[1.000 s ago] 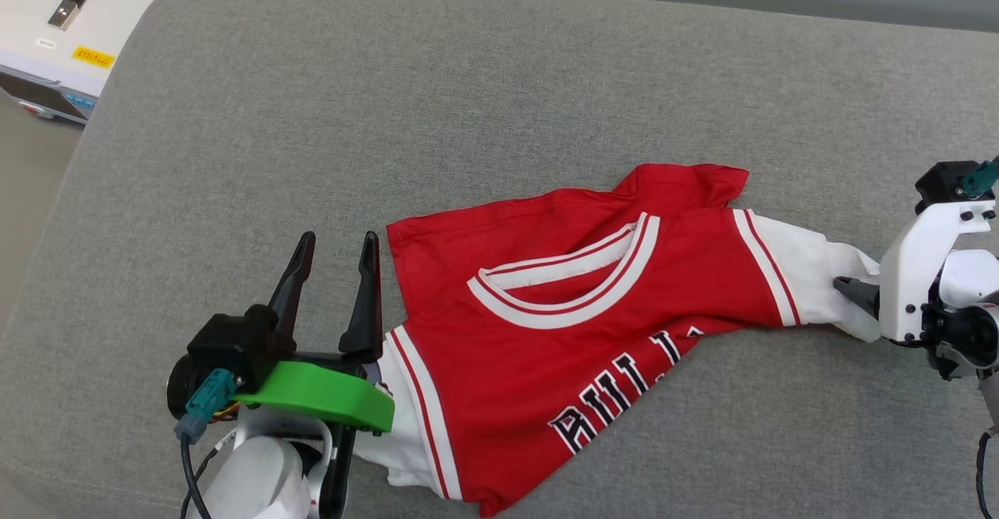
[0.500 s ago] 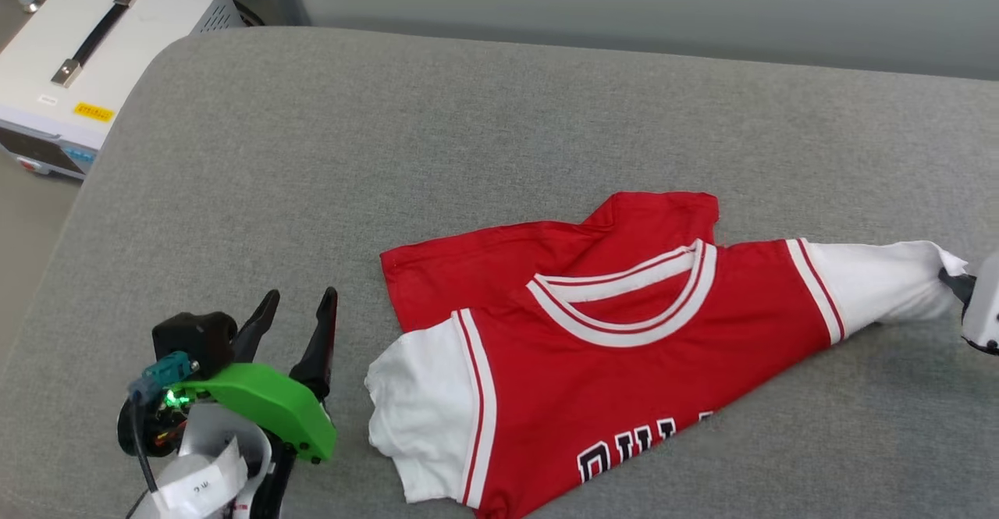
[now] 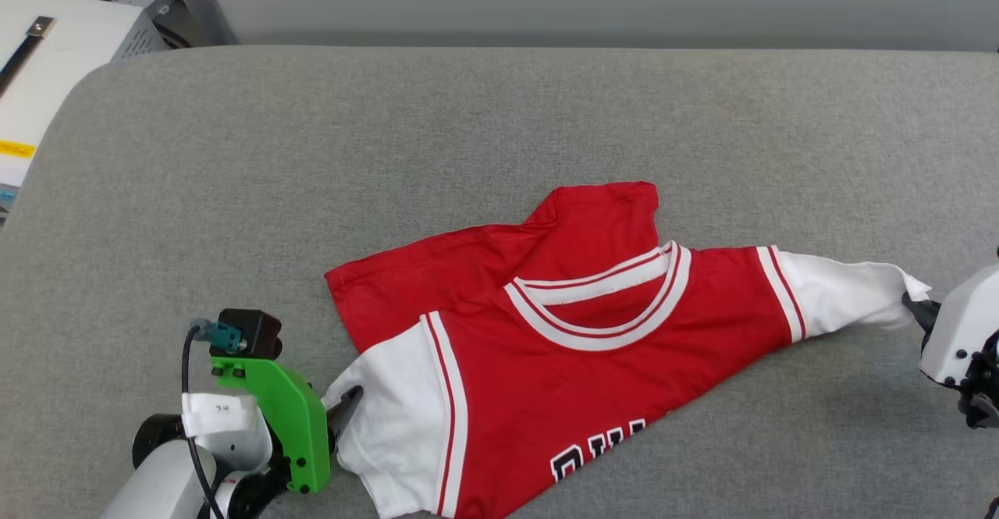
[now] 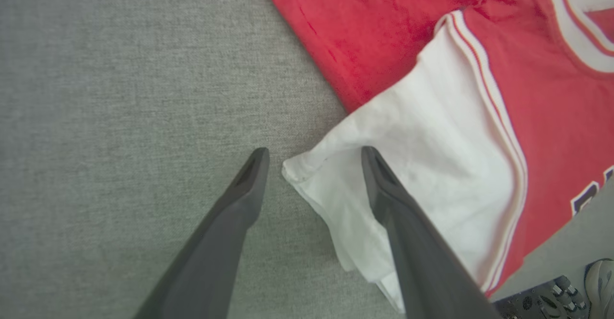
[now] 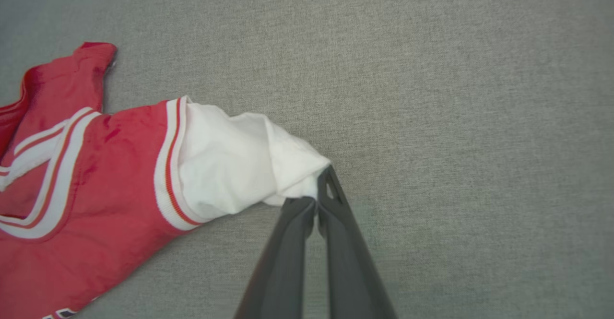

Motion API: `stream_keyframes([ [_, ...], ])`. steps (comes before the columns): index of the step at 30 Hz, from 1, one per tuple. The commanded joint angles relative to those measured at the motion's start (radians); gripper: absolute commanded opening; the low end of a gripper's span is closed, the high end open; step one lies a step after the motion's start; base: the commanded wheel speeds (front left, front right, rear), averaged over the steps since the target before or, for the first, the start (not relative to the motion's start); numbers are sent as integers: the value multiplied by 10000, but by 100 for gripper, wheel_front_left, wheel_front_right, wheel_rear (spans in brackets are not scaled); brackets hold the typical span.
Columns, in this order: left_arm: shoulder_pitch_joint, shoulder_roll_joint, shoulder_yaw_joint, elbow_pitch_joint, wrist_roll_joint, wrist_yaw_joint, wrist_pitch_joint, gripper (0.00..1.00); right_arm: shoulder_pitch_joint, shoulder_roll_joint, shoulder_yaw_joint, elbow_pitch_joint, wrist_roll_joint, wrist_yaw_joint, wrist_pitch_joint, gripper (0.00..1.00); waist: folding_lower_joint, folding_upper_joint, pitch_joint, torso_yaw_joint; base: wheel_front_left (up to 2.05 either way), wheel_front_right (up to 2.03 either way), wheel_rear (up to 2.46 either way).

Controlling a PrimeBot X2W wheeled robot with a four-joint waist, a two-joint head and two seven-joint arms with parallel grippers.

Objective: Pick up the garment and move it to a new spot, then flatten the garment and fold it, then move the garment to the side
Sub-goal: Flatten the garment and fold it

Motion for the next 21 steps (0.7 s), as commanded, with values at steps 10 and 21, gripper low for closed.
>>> stream_keyframes([
  [10, -908, -222, -1211, 2432, -303, -747, 2181, 100, 395, 603, 83, -717, -167, -9, 167, 0, 0, -1, 850, -596, 0, 0, 0],
  [21, -942, -176, -1202, 2181, -426, -1026, 1964, 0, 387, 444, 12, -804, -303, -9, -368, 0, 0, -1, 423, -435, 0, 0, 0],
])
